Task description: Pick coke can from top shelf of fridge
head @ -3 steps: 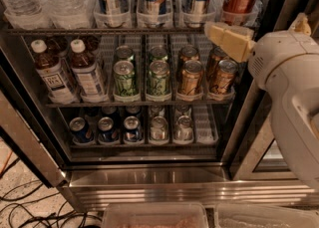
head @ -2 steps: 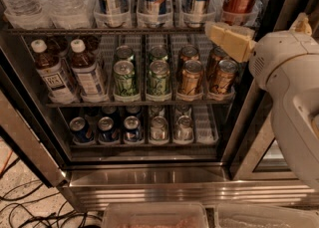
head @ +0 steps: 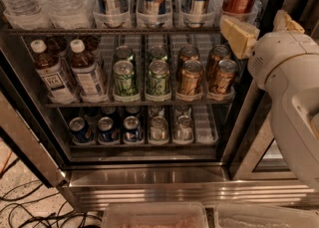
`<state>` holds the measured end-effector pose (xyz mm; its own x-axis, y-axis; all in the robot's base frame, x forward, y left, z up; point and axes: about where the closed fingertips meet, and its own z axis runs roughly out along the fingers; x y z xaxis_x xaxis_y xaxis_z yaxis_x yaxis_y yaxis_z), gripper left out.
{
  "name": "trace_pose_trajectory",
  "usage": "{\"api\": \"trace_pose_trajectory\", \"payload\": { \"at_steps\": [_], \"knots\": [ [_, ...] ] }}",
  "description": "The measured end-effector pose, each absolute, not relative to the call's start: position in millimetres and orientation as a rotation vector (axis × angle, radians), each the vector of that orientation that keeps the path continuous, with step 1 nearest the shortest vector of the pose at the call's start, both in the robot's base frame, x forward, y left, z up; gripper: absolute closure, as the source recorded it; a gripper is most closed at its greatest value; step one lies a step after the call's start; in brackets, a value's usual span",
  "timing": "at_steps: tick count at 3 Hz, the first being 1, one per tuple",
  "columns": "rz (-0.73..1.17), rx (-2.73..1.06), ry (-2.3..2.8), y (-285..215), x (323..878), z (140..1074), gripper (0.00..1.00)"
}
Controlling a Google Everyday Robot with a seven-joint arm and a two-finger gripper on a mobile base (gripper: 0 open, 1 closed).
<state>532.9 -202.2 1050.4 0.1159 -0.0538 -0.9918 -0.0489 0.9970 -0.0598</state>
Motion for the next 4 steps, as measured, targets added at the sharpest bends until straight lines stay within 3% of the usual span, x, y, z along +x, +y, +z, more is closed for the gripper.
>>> {"api": "trace_pose_trajectory", "payload": {
  "at_steps": [2, 4],
  "knots": [
    [-0.004, -0.085, 1.455, -202.1, 532.9, 1050.5, 0.33],
    [-0.005, -0.093, 1.459, -199.9, 536.4, 1050.6, 0.31]
  ]
}}
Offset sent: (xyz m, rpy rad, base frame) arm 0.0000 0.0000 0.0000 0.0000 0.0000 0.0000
